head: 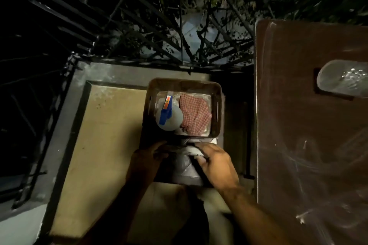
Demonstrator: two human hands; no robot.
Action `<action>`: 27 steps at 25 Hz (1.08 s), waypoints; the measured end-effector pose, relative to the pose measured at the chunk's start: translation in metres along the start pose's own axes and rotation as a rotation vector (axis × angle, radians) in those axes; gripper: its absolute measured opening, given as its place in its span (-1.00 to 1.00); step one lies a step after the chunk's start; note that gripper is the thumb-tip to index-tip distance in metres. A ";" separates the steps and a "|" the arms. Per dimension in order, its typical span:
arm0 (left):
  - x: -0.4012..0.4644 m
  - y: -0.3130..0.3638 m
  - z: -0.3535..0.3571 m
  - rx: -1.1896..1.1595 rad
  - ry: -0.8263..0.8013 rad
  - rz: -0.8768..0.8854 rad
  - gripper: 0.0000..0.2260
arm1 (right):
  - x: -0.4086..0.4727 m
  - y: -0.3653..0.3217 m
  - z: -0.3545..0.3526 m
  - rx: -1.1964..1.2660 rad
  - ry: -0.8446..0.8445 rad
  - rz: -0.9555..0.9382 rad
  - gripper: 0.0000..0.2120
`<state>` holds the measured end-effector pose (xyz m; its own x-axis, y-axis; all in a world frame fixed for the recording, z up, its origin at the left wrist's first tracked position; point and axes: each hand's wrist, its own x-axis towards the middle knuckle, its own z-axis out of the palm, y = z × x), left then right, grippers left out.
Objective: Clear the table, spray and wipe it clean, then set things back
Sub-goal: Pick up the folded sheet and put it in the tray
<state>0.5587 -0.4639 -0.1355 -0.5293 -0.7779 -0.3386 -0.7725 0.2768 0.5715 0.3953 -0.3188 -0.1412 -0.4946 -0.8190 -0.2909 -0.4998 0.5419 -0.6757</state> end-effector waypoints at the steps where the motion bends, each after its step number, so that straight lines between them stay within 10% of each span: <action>1: 0.004 -0.005 0.003 0.015 -0.011 -0.004 -0.62 | 0.004 0.002 0.004 -0.012 -0.001 0.006 -0.62; 27: 0.018 -0.033 0.011 0.067 -0.051 -0.055 -0.52 | 0.018 0.009 0.015 -0.119 -0.091 0.048 -0.51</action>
<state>0.5702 -0.4811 -0.1687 -0.5017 -0.7635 -0.4067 -0.8215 0.2733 0.5004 0.3922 -0.3320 -0.1624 -0.4556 -0.8027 -0.3849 -0.5607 0.5946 -0.5763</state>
